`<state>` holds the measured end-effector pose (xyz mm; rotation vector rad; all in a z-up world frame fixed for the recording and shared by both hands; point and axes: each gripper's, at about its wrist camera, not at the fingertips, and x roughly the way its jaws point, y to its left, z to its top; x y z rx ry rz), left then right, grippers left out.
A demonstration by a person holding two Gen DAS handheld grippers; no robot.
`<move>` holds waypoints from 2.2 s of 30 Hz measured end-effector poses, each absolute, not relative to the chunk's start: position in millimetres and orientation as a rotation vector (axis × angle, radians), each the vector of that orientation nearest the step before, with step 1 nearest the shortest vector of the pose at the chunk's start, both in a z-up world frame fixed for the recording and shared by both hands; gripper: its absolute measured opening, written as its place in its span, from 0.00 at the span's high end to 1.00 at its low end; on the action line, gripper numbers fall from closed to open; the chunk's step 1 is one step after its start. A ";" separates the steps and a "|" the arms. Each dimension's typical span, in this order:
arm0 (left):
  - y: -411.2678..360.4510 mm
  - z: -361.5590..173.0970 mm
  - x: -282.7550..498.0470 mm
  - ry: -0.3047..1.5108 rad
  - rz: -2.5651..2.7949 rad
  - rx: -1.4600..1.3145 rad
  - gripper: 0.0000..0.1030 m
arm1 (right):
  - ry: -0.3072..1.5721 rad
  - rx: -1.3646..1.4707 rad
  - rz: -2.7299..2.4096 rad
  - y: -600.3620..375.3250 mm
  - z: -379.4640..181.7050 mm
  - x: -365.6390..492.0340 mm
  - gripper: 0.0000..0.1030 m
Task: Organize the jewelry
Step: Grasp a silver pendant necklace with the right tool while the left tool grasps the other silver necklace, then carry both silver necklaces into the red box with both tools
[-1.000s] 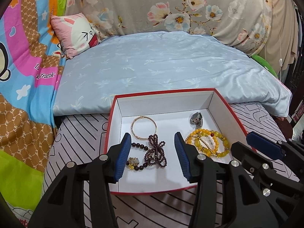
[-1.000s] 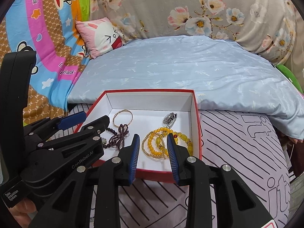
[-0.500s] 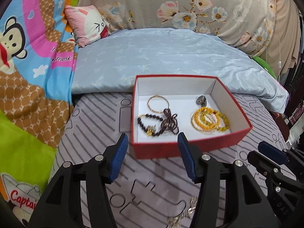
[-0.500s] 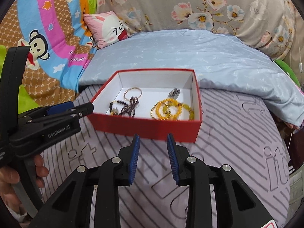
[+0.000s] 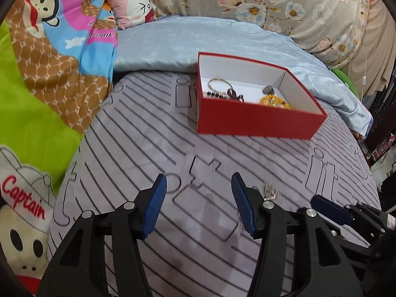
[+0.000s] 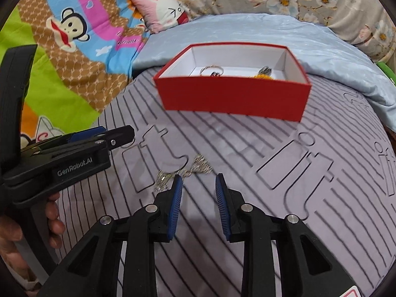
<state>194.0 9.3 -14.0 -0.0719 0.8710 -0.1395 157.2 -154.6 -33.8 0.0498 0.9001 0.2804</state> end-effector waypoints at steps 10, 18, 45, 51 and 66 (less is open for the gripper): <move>15.1 -28.6 172.5 0.903 -0.145 -0.055 0.49 | 0.947 0.037 0.304 -136.7 -53.5 167.3 0.89; 13.4 -34.2 170.0 0.918 -0.161 -0.060 0.49 | 0.964 0.036 0.306 -133.0 -61.3 177.3 0.96; -40.8 -54.2 185.0 0.931 -0.262 -0.029 0.52 | 0.916 0.155 0.193 -195.0 -44.9 158.9 1.00; -47.0 -53.8 187.0 0.916 -0.263 -0.009 0.67 | 0.908 0.160 0.199 -194.6 -41.7 157.6 1.00; -46.3 -43.0 181.2 0.912 -0.301 -0.032 0.76 | 0.871 0.170 0.210 -196.9 -21.4 150.1 1.00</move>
